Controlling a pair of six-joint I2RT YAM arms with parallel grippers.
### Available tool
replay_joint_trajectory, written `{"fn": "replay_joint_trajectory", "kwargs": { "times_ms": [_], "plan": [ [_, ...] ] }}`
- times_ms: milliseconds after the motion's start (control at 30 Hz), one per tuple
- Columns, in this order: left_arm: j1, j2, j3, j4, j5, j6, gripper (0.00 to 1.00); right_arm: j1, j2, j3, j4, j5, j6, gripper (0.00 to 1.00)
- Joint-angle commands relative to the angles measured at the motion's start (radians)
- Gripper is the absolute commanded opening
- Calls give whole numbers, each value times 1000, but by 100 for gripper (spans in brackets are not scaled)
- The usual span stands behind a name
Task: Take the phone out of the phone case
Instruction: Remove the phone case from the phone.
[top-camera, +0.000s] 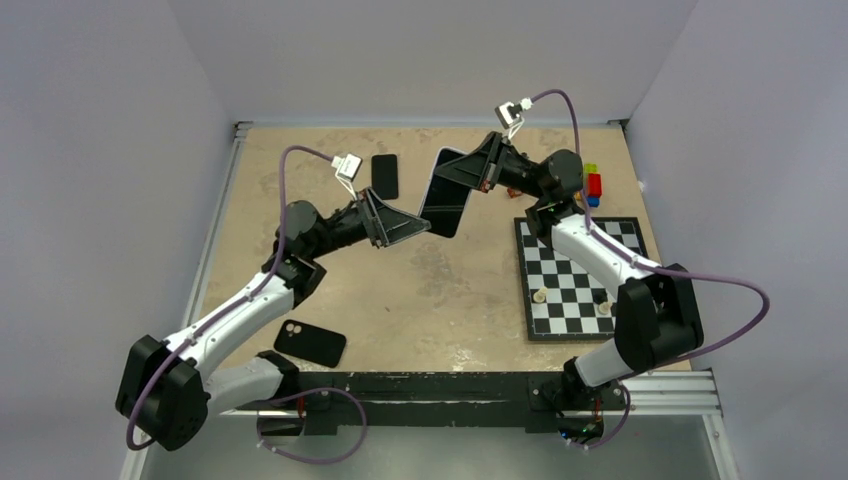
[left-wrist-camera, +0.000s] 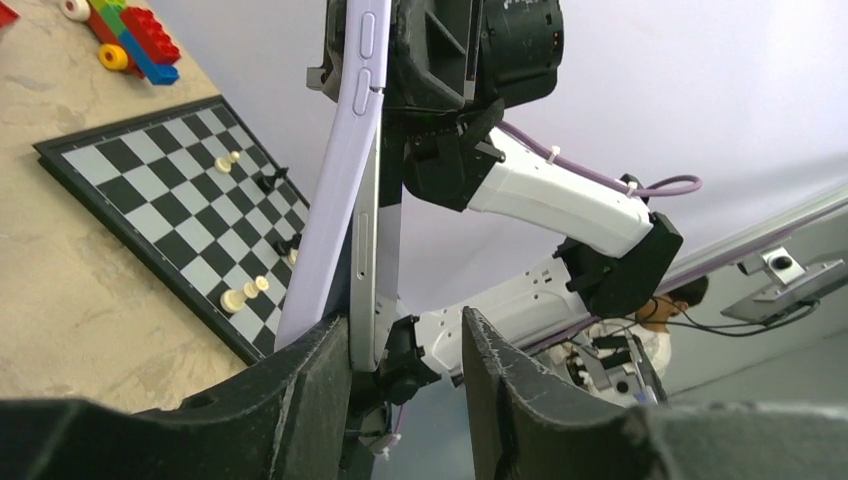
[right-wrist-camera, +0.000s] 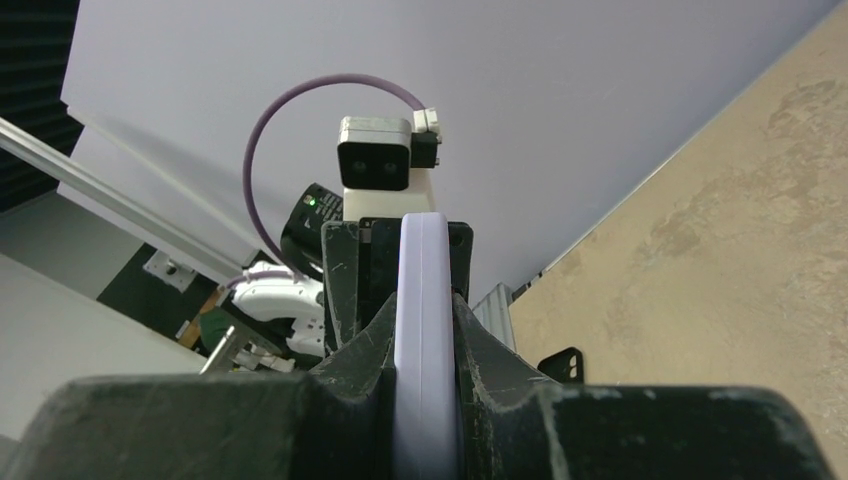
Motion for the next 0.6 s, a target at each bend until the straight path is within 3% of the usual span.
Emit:
{"fn": "replay_joint_trajectory", "kwargs": {
  "times_ms": [0, 167, 300, 567],
  "plan": [
    [-6, 52, 93, 52, 120, -27, 45, 32, -5, 44, 100, -103, -2, 0],
    [-8, 81, 138, 4, 168, -1, 36, 34, -47, 37, -16, -132, -104, 0],
    [-8, 95, 122, 69, 142, -43, 30, 37, -65, 28, -30, -106, -114, 0],
    [-49, 91, 122, 30, 22, -10, 30, 93, -55, 31, 8, -40, -80, 0]
  ]
}}
